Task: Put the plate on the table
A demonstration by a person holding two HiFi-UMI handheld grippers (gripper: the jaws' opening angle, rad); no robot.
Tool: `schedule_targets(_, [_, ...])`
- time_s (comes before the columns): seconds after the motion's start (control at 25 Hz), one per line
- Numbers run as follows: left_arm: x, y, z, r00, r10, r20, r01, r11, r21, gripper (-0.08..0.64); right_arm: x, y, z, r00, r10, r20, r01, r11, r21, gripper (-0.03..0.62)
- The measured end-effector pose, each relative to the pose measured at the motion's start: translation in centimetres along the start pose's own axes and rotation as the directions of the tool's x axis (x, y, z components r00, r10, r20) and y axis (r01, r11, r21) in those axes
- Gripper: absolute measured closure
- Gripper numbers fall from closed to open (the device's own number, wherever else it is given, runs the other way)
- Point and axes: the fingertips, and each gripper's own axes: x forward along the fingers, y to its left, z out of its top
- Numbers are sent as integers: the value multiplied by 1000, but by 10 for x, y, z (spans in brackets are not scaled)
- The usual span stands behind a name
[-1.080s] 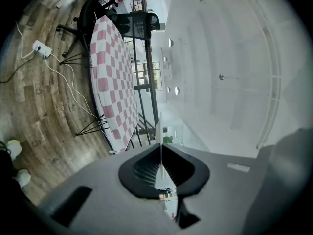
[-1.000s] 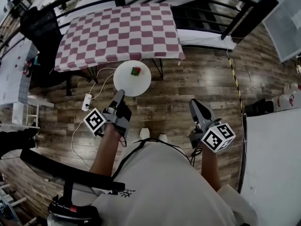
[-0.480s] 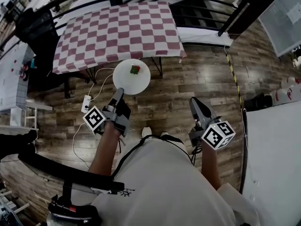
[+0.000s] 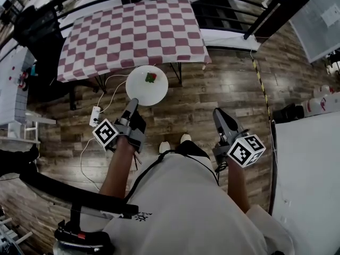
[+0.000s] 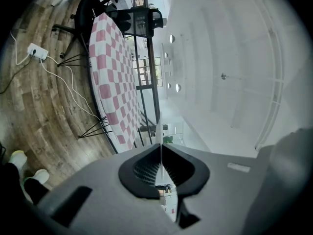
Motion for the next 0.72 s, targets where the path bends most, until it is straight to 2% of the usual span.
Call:
schedule_targets(0.48, [4, 6, 18, 999, 9, 36, -9, 1000, 3, 543, 28, 3, 4, 999, 42, -27, -42, 999, -15, 584])
schedule_targets(0.72, [21, 9, 22, 998, 24, 49, -25, 1000, 9, 543, 44, -12, 12, 998, 63, -31, -63, 998, -4, 584])
